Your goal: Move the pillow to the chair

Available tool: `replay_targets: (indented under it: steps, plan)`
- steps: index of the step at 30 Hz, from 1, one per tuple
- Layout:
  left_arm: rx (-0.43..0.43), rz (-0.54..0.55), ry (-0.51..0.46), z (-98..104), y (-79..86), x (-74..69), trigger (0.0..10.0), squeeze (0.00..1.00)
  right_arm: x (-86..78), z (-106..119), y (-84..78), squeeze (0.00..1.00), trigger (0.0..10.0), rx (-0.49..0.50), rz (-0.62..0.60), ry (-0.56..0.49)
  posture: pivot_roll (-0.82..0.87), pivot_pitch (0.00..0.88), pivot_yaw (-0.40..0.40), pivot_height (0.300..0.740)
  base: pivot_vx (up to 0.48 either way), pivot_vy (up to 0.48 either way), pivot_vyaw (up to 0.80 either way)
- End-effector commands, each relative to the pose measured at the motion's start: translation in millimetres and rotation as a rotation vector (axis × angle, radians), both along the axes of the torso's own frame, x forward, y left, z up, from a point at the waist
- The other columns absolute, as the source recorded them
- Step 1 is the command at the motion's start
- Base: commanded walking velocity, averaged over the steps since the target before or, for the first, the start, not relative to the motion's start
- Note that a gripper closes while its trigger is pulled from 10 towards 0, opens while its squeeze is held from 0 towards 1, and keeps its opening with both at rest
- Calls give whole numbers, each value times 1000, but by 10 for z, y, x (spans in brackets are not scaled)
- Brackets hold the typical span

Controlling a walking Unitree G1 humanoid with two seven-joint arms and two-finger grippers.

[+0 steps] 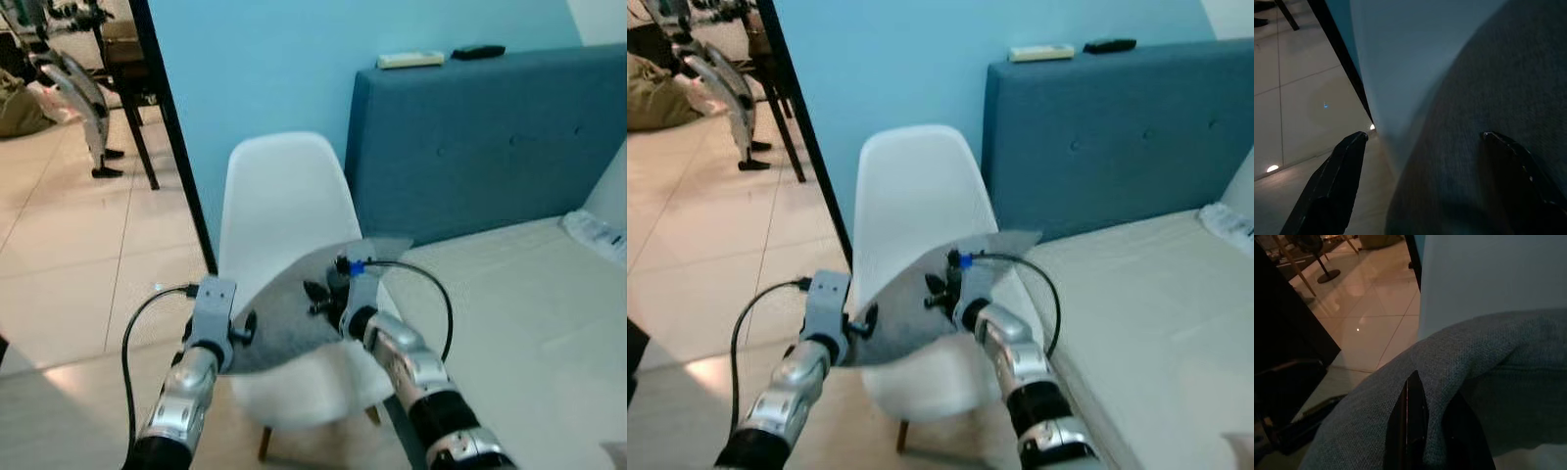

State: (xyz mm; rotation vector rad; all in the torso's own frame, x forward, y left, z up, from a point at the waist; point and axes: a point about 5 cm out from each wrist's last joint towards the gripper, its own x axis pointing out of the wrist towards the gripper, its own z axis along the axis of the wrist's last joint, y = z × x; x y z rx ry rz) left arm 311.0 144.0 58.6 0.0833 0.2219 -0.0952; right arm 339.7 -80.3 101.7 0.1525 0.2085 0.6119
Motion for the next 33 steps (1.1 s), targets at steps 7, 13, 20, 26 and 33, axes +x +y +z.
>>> replay_targets:
  steps: [7, 13, 20, 26, 33]
  plan:
    - [11, -20, 31, -58, -19, -51, 10000, 0, 89, 196, 5, 0, 10000, 34, -27, -113, -83, 74, 19, 550, 0, 0, 0]
    - [12, -21, 32, -51, -17, -62, 10000, 0, 149, 176, -7, 0, 10000, 7, -62, -87, -78, 82, 18, 550, 0, 0, 0]
    - [12, -19, 28, -34, -12, -75, 10000, 0, 86, -176, 56, 0, 10000, -123, -21, 158, -70, 99, 21, 550, 0, 0, 0]
    - [12, -27, 28, -26, -14, -113, 10000, 0, 21, -330, 158, 0, 10000, -13, -50, 353, -59, 123, 25, 550, 0, 0, 0]
    - [18, -32, 30, -9, -2, -173, 10000, 0, 43, -327, 268, 0, 10000, 58, -87, 370, -15, 155, 28, 550, 0, 0, 0]
